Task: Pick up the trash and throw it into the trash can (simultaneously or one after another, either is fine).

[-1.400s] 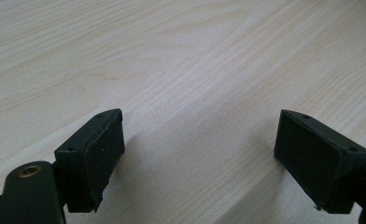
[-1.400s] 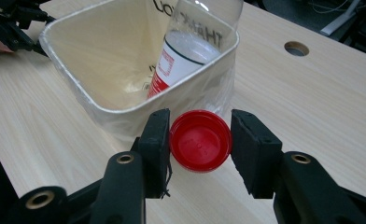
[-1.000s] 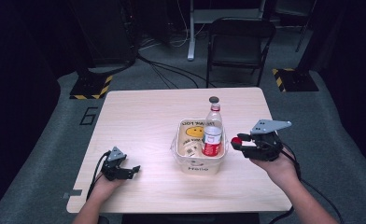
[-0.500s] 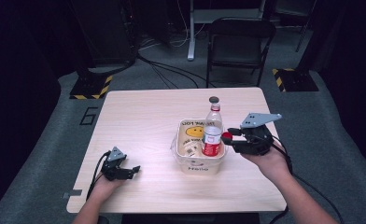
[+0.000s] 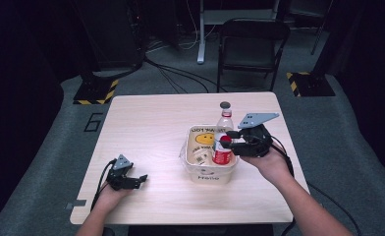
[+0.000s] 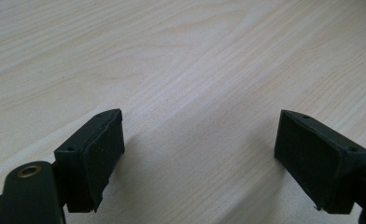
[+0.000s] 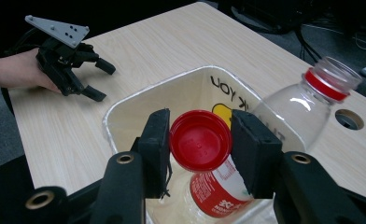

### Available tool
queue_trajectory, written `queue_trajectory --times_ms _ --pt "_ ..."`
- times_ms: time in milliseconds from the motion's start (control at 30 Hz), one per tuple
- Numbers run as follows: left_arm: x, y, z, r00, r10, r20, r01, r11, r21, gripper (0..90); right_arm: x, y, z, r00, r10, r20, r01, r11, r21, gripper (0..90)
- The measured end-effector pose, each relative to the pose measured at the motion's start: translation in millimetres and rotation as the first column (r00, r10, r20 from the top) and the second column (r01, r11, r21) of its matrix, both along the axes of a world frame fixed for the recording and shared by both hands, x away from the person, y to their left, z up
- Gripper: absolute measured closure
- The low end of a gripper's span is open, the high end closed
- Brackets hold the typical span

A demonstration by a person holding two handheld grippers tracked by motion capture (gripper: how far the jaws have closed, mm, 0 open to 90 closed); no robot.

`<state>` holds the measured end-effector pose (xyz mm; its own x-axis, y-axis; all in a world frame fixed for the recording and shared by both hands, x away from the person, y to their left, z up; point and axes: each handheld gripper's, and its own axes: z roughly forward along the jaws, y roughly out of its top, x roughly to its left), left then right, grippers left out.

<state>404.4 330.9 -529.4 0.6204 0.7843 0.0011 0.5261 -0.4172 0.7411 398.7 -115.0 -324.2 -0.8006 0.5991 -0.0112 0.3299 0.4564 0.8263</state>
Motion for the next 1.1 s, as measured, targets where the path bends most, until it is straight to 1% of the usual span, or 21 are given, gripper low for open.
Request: queue_trajectory --times_ms 33,133,300,333,467,500,567,600,700,733,800,833,867,900,1000,1100 --pt "0.0 0.0 0.0 1.0 0.0 0.0 0.0 1.0 0.0 15.8 2.8 4.8 -0.3 0.9999 0.001 -0.01 -0.001 1.0 -0.003 58.0" --pt "0.2 0.0 -0.1 1.0 0.0 0.003 0.0 1.0 0.0 15.8 7.8 9.7 -1.0 0.9999 0.01 -0.008 -0.01 1.0 -0.005 58.0" --pt "0.0 0.0 0.0 1.0 0.0 0.0 0.0 1.0 0.0 15.8 15.4 18.3 -3.1 0.9996 0.008 -0.025 -0.008 1.0 -0.008 58.0" --pt "0.0 0.0 0.1 1.0 0.0 -0.001 0.0 1.0 -0.001 15.8 17.6 19.7 -3.8 0.9998 0.011 -0.019 -0.011 1.0 -0.008 58.0" --pt "0.0 0.0 0.0 1.0 0.0 0.0 0.0 1.0 0.0 15.8 24.5 26.8 -6.8 0.9996 0.009 -0.027 -0.009 1.0 -0.004 58.0" --pt "-0.1 -0.4 -0.2 1.0 0.004 0.001 -0.004 1.0 -0.006 15.7 25.4 28.3 -7.5 0.9995 0.006 -0.031 -0.006 1.0 -0.005 58.0" --pt "-0.1 -0.4 -0.3 1.0 0.004 0.001 -0.004 1.0 -0.007 15.7 27.3 30.3 -8.4 0.9996 0.007 -0.028 -0.007 1.0 -0.007 58.0" --pt "0.0 -0.4 -0.3 1.0 0.004 0.001 -0.004 1.0 -0.007 15.7 31.0 34.3 -10.5 0.9996 0.007 -0.028 -0.008 1.0 -0.012 58.0" --pt "0.1 0.1 0.0 1.0 -0.001 0.0 0.001 1.0 0.0 15.7 34.9 39.3 -13.8 0.9995 0.001 -0.033 -0.001 1.0 -0.017 58.0" --pt "0.0 -0.4 -0.3 1.0 0.004 0.001 -0.003 1.0 -0.007 15.7 39.0 43.9 -17.5 0.9995 0.0 -0.032 -0.001 1.0 -0.027 58.0" --pt "0.1 0.2 0.0 1.0 -0.003 0.0 0.003 1.0 0.0 15.7 40.1 45.7 -19.0 0.9993 -0.004 -0.037 0.003 1.0 -0.027 58.0" --pt "0.0 -0.3 -0.2 1.0 0.001 0.0 -0.001 1.0 -0.007 15.7 44.3 50.2 -23.7 0.999 -0.009 -0.043 0.008 1.0 -0.03 58.0" --pt "0.0 -0.3 -0.2 1.0 0.001 0.0 -0.001 1.0 -0.007 15.7 44.3 50.2 -23.7 0.999 -0.009 -0.043 0.008 1.0 -0.03 58.0" --pt "0.0 0.0 -0.1 1.0 -0.003 0.0 0.003 1.0 -0.002 15.7 47.5 54.4 -27.8 0.999 -0.013 -0.043 0.011 0.999 -0.041 58.0" --pt "-0.3 -0.6 -0.3 1.0 0.0 -0.001 0.0 1.0 -0.009 15.7 51.7 59.7 -32.8 0.9988 -0.018 -0.046 0.016 0.998 -0.055 57.9" --pt "-0.2 -0.3 0.0 1.0 -0.005 -0.003 0.005 1.0 -0.004 15.7 54.3 62.8 -36.0 0.9981 -0.027 -0.056 0.024 0.998 -0.053 57.9"
